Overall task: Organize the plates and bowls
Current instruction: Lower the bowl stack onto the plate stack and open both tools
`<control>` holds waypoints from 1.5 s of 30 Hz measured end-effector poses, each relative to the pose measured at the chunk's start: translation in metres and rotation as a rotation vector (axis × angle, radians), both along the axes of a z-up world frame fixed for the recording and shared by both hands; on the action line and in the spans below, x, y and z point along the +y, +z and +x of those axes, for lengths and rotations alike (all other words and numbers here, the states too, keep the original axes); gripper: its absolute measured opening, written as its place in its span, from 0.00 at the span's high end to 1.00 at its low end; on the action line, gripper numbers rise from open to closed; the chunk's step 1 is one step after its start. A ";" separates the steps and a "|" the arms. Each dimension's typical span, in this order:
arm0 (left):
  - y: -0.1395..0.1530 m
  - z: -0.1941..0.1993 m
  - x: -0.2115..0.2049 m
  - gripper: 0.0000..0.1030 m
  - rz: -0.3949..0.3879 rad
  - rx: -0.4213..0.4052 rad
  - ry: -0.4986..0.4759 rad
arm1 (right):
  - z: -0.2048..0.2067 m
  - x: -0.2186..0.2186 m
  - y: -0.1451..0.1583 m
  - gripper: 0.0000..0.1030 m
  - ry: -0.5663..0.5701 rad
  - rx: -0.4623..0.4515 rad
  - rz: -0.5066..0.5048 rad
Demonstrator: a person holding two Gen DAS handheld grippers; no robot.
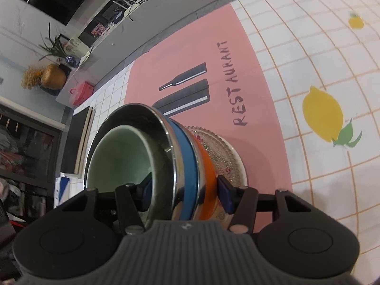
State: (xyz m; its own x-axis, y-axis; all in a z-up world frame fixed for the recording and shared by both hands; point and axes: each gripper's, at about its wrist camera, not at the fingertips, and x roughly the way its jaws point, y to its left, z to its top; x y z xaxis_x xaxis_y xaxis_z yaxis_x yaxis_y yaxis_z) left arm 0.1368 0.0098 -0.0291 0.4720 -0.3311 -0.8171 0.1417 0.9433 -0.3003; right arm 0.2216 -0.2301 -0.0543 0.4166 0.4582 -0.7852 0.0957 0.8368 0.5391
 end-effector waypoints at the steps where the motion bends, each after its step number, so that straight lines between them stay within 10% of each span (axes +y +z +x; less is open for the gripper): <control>1: 0.000 -0.001 -0.001 0.51 0.005 -0.003 -0.002 | 0.000 0.000 0.000 0.48 0.000 0.000 -0.002; 24: 0.037 -0.021 0.003 0.56 0.109 -0.156 0.028 | -0.031 0.014 0.038 0.49 0.075 -0.213 -0.261; 45: 0.060 -0.095 0.001 0.16 0.212 -0.295 0.066 | -0.122 0.028 0.071 0.29 0.077 -0.474 -0.458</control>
